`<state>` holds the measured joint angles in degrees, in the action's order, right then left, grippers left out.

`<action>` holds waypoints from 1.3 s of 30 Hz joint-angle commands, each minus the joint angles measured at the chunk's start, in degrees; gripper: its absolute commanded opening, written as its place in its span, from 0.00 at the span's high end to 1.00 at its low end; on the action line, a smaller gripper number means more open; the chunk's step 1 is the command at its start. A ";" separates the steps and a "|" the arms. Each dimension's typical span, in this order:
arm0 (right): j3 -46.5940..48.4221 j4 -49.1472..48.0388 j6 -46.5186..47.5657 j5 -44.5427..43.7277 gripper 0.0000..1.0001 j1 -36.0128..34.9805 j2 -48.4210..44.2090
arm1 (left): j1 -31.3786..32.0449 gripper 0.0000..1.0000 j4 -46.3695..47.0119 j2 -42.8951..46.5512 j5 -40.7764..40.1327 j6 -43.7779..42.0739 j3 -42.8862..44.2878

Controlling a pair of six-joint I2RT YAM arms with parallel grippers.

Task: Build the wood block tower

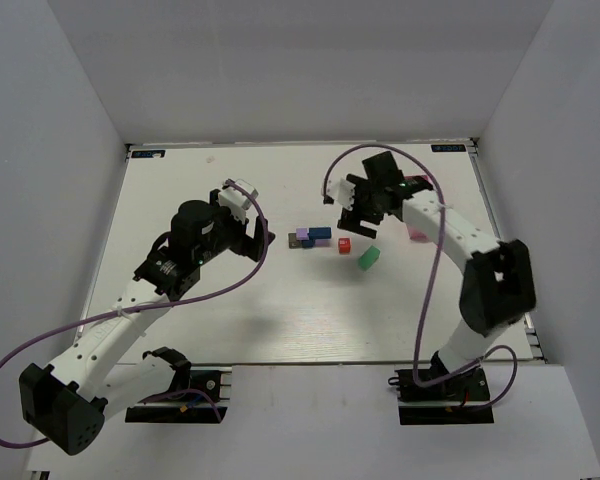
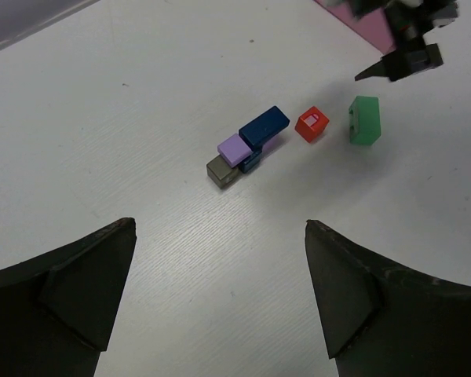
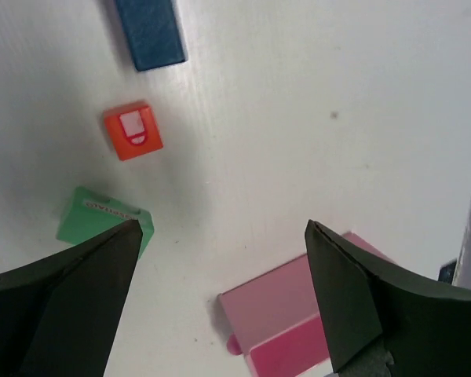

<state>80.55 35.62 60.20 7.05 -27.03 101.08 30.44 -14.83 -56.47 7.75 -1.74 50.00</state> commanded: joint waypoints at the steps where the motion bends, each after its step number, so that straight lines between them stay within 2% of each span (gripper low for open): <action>1: -3.98 -11.69 -14.52 1.55 0.10 1.36 -11.13 | -0.20 0.00 1.29 0.57 -0.54 -0.20 -0.87; 4: -8.39 -12.50 -20.02 7.61 0.10 2.50 -16.17 | -0.20 0.00 2.87 0.57 -0.54 0.94 -2.18; 6: -9.27 -11.36 -21.87 10.51 0.22 3.03 -18.01 | -0.20 0.00 3.92 0.57 -1.51 1.47 -3.06; 7: -9.62 -9.79 -22.32 12.44 0.32 3.21 -18.19 | -0.20 0.00 3.93 -0.04 -2.29 2.26 -3.76; 8: -10.50 -9.52 -22.32 13.42 0.53 3.38 -19.33 | -0.20 0.00 3.93 -0.74 -3.26 2.26 -3.77; 9: -11.11 -9.34 -22.32 14.13 0.65 3.73 -19.60 | -0.20 0.00 3.93 -0.75 -3.87 2.26 -3.77; 10: -12.77 -9.25 -22.15 14.57 0.85 4.00 -19.95 | -0.20 0.00 2.63 -1.62 -4.40 2.26 -2.72; 11: -13.14 -8.81 -21.89 15.01 0.95 4.43 -20.39 | -0.20 0.00 1.92 -2.15 -5.19 2.26 -2.10; 12: -13.66 -7.77 -20.75 16.66 1.00 4.53 -20.83 | -0.20 0.05 0.78 -2.94 -5.20 2.79 -1.05; 14: -13.58 -5.22 -18.64 17.82 1.00 4.70 -20.57 | -0.20 0.17 0.25 -3.47 -6.51 2.79 -0.35; 15: -13.49 -4.25 -16.63 20.43 1.00 4.88 -20.13 | -0.20 0.37 0.24 -4.00 -6.52 2.79 -0.34; 17: -12.79 -1.88 -15.21 21.51 1.00 4.79 -19.26 | 0.32 0.62 -0.37 -4.96 -8.27 2.79 0.45; 18: -12.62 -1.69 -15.03 21.69 0.97 4.79 -18.90 | 0.33 0.71 -0.90 -5.66 -8.28 2.79 1.23; 19: -12.35 -1.34 -15.12 21.69 0.83 4.62 -17.59 | 0.33 0.78 -0.90 -7.50 -8.28 2.18 2.55; 21: -12.09 -1.34 -14.94 21.52 0.49 4.53 -16.45 | 0.33 0.76 -2.56 -9.53 -6.79 0.95 4.13; 22: -11.91 -1.25 -14.51 21.43 0.46 4.53 -15.83 | 0.33 0.64 -3.09 -10.58 -4.95 -0.27 5.80; 24: -12.52 -1.86 -14.33 21.34 0.48 4.44 -14.86 | 0.33 0.44 -4.15 -13.22 -2.84 -1.60 7.91; 25: -12.53 -1.78 -13.72 21.86 0.50 4.44 -14.33 | 0.33 0.25 -4.15 -13.75 -2.22 -2.21 7.92; 27: -12.88 -2.21 -12.22 22.13 0.56 4.35 -13.37 | 0.33 0.17 -4.15 -14.81 -1.69 -3.01 8.54; 30: -13.14 -2.48 -9.41 23.19 0.63 4.35 -11.87 | 0.33 0.14 -3.63 -14.81 -1.68 -3.71 8.54; 33: -13.14 -2.66 -6.69 23.45 0.63 4.44 -10.64 | 0.33 0.14 -3.29 -12.54 -2.21 -3.71 7.41; 36: -11.05 -3.62 -5.01 22.13 0.62 4.53 -8.98 | 0.33 0.14 -0.91 -8.93 -0.89 -2.66 4.68; 39: -8.32 -1.87 -2.99 22.39 0.56 4.70 -5.73 | 0.33 0.14 -1.42 -7.44 -2.20 -0.65 4.14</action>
<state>68.10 33.28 53.74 28.51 -22.50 93.06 30.50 -17.41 -66.92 5.39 -4.14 54.78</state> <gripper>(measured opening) 0.434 0.863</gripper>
